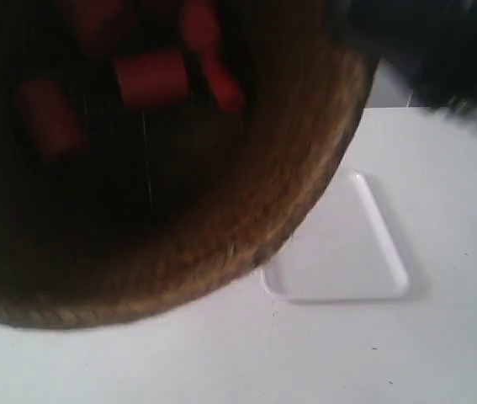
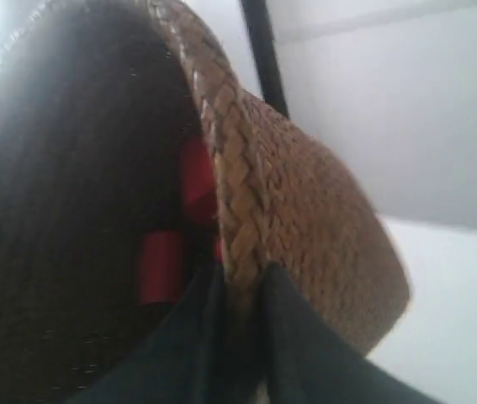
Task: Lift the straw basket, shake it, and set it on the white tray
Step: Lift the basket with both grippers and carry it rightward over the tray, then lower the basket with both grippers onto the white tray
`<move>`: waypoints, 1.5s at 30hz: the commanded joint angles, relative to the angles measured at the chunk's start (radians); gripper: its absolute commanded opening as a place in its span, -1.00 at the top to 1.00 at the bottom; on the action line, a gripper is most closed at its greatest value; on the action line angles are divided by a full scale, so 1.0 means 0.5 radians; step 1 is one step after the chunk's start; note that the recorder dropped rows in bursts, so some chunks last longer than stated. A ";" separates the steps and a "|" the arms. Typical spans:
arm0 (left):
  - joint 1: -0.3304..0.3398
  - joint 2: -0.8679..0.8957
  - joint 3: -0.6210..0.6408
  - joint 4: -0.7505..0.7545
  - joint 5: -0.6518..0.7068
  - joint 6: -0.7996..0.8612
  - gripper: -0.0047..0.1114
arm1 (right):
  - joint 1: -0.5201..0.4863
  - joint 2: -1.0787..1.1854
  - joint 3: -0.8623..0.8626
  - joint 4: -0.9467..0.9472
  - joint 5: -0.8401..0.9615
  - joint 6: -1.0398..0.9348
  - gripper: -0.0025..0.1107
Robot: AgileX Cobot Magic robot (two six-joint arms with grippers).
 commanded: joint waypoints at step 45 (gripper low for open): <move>-0.008 2.345 -1.879 0.259 0.957 -0.398 0.92 | -0.995 1.213 -1.024 2.338 2.195 -2.867 0.96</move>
